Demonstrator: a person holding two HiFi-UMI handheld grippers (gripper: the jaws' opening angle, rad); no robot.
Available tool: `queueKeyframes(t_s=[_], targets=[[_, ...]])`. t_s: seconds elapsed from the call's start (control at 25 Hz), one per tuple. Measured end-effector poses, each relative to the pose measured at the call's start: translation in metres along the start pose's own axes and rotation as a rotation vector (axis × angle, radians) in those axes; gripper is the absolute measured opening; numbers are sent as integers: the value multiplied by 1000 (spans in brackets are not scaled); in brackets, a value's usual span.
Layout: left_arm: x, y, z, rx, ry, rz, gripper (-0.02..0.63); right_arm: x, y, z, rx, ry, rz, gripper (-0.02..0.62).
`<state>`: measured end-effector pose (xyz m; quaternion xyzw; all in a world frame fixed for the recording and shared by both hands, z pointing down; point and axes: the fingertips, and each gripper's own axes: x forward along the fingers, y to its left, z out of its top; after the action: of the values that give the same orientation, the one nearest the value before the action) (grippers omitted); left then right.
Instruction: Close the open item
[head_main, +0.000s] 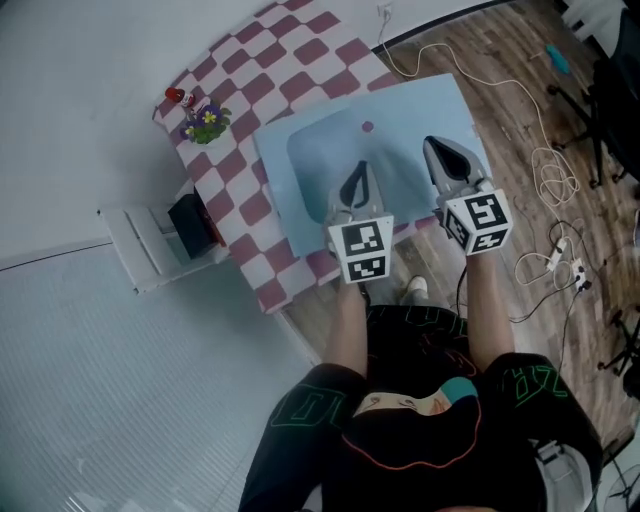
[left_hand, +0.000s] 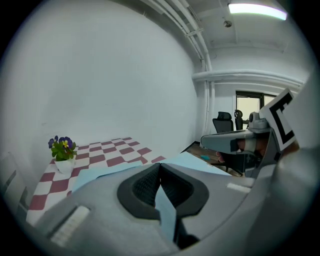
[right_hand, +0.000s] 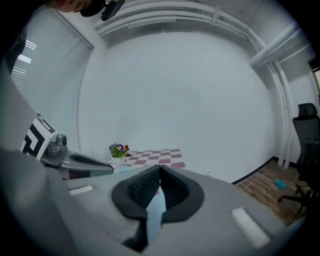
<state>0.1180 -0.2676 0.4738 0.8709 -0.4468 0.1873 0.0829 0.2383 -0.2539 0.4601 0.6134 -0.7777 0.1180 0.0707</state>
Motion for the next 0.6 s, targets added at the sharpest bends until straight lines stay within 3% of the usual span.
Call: queueKeyframes(t_s=[0.16, 0.28, 0.36, 0.6], targets=[[26, 29, -2, -35, 27, -4, 9, 38, 3, 0, 0, 36, 13, 3], [41, 33, -5, 13, 56, -11, 9, 48, -2, -5, 13, 64, -3, 3], [50, 27, -9, 62, 80, -23, 9, 49, -8, -12, 15, 83, -14, 3], [65, -12, -9, 90, 97, -78, 9, 30, -43, -27, 58, 109, -55, 3]])
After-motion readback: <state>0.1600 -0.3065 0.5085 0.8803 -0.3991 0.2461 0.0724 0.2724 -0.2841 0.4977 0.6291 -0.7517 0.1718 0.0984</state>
